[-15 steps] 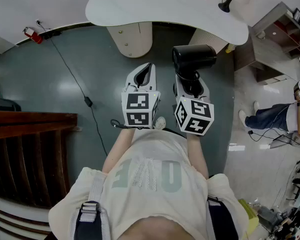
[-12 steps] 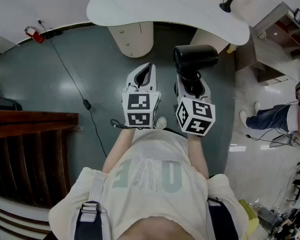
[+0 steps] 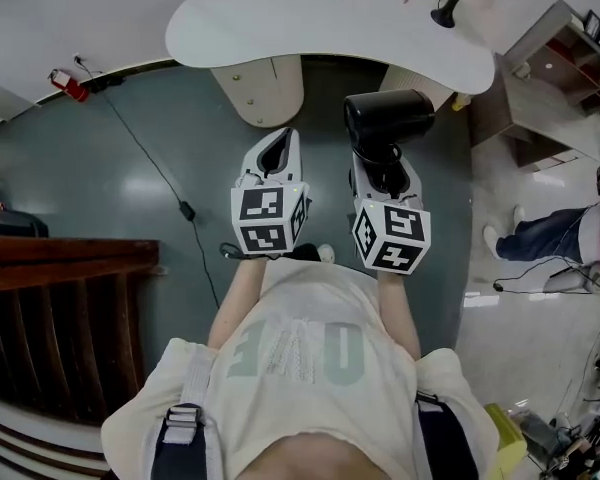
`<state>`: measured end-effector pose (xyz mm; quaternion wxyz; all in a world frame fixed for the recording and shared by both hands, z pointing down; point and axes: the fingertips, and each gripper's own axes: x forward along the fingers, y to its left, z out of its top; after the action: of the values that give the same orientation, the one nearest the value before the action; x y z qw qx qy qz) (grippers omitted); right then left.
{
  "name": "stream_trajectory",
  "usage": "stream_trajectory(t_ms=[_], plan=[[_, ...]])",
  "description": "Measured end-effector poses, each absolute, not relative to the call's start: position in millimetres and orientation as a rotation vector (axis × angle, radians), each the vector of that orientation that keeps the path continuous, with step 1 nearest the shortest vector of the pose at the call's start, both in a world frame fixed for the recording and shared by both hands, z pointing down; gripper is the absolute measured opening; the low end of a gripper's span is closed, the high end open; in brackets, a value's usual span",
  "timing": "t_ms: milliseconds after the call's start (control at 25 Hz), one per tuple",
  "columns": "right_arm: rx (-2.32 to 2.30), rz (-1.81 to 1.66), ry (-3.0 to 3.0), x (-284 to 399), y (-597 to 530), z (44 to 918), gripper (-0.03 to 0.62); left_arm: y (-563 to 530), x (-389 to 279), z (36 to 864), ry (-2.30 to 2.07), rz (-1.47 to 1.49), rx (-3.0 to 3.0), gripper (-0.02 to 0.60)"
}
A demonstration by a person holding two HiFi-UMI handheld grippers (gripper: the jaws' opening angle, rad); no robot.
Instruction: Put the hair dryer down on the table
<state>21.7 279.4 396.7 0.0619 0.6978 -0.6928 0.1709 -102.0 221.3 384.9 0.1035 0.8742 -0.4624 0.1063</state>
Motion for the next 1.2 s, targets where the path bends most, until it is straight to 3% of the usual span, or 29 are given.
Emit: stream_trajectory(t_ms=[480,760,1200], plan=[[2.143,0.505,-2.098,70,225,395,0.221,147,-77,383,-1.401,0.258,2.572,0.002],[2.208,0.432,-2.069,117,143,374,0.219,50,-38,368,-1.396,0.191,2.609,0.002],[2.219,0.484,-2.068,135,-32,362,0.22,-115,-1,332,-1.357,0.196,2.741,0.002]])
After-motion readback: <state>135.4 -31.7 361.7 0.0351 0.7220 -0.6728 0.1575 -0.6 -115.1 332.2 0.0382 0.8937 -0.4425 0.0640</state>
